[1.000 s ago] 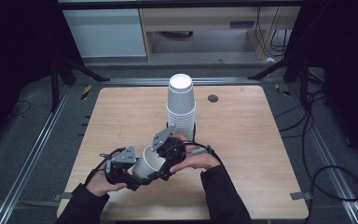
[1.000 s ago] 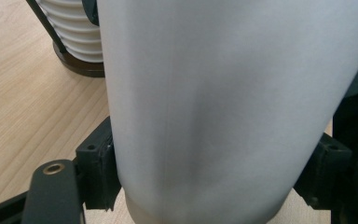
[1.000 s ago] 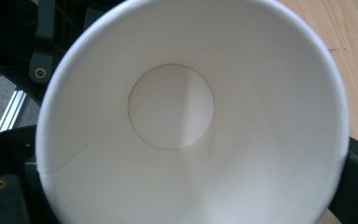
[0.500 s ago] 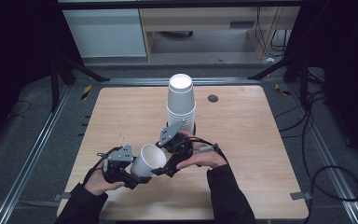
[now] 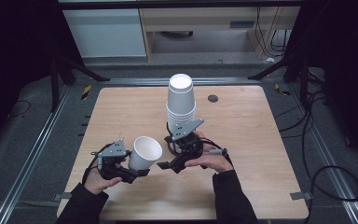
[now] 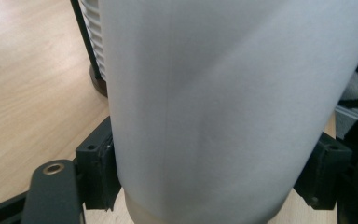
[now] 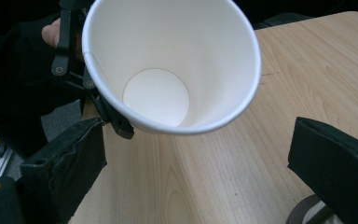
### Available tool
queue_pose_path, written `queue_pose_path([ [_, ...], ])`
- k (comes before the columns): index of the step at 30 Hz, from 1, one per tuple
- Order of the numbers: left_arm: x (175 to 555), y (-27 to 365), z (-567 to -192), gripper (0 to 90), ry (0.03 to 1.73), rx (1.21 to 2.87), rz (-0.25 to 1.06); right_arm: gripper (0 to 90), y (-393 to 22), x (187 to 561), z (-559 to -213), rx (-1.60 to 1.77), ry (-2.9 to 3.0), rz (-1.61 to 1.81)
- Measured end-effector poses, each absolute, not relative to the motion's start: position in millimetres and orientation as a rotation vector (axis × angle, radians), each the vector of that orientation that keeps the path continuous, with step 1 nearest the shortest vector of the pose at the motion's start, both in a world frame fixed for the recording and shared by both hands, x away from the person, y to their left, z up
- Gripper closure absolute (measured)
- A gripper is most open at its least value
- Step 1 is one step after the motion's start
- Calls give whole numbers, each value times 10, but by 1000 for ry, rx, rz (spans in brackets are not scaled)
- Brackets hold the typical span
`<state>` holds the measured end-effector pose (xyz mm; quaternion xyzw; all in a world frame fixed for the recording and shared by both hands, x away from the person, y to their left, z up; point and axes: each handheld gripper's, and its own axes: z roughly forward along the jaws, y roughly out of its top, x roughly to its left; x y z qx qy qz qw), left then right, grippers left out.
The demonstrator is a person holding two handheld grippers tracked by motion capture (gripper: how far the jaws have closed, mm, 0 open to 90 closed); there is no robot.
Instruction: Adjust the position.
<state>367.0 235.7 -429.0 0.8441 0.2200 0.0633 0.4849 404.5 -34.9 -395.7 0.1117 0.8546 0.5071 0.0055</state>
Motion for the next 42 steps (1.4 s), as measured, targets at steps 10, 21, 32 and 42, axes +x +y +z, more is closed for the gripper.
queue_pose_path([
  [10,3643,2327,-4257,228,527,2000,171,48,-255,4034,-4041,386,2630,1747],
  [21,3627,2260,-4264,228,516,1992,170,50,-137,4029,-4081,391,2608,1818],
  [32,3612,2208,-4271,228,503,1993,164,51,-52,4036,-4100,385,2596,1883],
  [42,3608,2177,-4288,228,496,2000,161,94,-31,4026,-4107,371,2596,1896],
])
